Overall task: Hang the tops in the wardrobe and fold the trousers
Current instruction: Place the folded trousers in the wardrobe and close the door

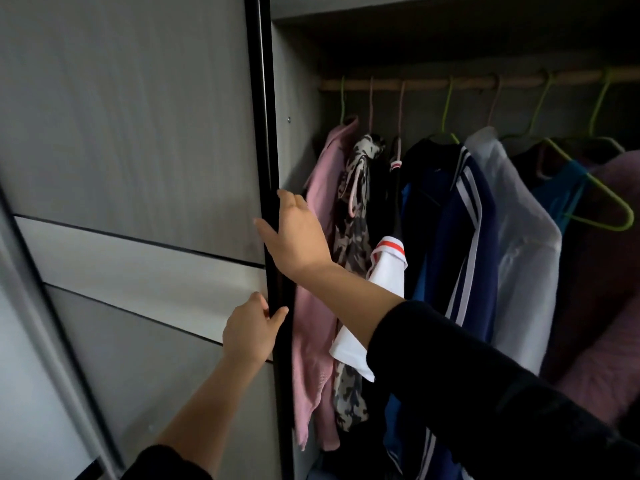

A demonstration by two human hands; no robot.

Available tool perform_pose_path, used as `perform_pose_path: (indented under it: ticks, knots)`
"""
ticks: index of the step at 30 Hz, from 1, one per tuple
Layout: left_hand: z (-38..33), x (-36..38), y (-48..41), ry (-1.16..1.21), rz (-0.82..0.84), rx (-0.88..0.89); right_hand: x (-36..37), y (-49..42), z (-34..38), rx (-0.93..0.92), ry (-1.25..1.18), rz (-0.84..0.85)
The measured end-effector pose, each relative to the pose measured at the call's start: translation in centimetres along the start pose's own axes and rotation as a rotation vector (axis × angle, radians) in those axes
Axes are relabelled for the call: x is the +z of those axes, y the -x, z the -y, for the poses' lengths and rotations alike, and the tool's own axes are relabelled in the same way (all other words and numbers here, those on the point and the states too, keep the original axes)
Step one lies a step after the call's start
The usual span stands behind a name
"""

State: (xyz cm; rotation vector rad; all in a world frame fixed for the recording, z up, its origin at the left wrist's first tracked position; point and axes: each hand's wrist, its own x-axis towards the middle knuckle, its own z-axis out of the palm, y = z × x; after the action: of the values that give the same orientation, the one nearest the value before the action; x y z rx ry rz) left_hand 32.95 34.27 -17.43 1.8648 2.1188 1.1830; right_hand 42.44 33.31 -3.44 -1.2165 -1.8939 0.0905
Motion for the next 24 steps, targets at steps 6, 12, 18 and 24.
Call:
perform_pose_path:
  ticks: [6,12,18,24]
  knots:
    - [0.2,0.3,-0.8,0.005,0.021,0.084,0.6,-1.8,-0.3,0.118,-0.045,0.036]
    - [0.1,0.2,-0.6,-0.013,0.054,0.1,0.4,-1.6,-0.8,0.097,-0.036,0.024]
    - [-1.8,0.7,1.0,0.016,0.07,0.112,-1.4,-0.4,-1.9,0.103,-0.026,0.001]
    - [-5.5,1.9,4.1,0.021,0.097,0.111,-5.2,2.1,-3.9,0.119,-0.012,-0.008]
